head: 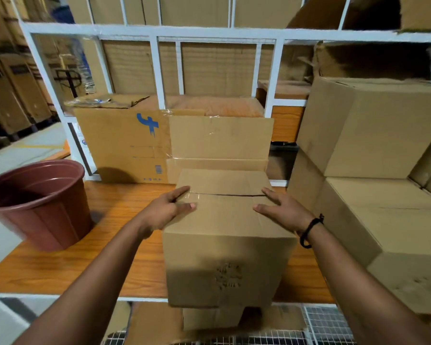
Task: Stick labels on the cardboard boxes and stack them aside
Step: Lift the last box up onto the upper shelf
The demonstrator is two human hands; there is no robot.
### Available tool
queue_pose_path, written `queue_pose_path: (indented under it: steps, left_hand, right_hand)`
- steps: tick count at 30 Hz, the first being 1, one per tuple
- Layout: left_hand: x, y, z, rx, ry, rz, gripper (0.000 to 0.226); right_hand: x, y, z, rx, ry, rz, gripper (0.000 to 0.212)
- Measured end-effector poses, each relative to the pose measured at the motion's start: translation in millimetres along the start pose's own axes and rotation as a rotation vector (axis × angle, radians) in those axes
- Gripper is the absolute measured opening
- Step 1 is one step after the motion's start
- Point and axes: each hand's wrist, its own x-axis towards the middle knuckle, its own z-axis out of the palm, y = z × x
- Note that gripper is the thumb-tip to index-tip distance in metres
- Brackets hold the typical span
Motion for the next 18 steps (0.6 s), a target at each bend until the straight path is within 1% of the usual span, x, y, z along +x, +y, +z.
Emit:
queue_pose_path:
  steps: [4, 6, 8, 9, 14, 18]
  left_hand:
    - [-19.9, 46.6, -9.0, 0.042, 0.054, 0.073, 0.069]
    - [-31.6, 76.1, -14.8, 0.066, 0.078, 0.123, 0.064]
    - [-42.6, 107.2, -22.7, 0.073, 0.095, 0.187, 0.064]
    - [-47.9, 123.7, -26.3, 0.073, 0.095, 0.220, 0.060]
    - [-80.4, 197.6, -15.3, 0.031, 0.056, 0.317, 0.045]
    - [-95.0, 238.3, 25.6, -0.004, -0.017, 0.339, 0.042]
  right_hand:
    - [-22.9, -31.7, -33.5, -0.001, 0.047, -0.001, 0.077]
    - [-38.4, -56.2, -56.5, -0.020, 0.106, -0.018, 0.078]
    - [-57.1, -84.5, -81.5, -0.072, 0.167, -0.051, 0.075]
    - [-67.7, -97.6, -93.8, -0.095, 0.196, -0.062, 0.072]
    - [-127.2, -138.0, -159.8, -0.231, 0.297, -0.063, 0.067]
    - [-162.1, -130.6, -214.0, -0.299, 0.369, -0.005, 0.064]
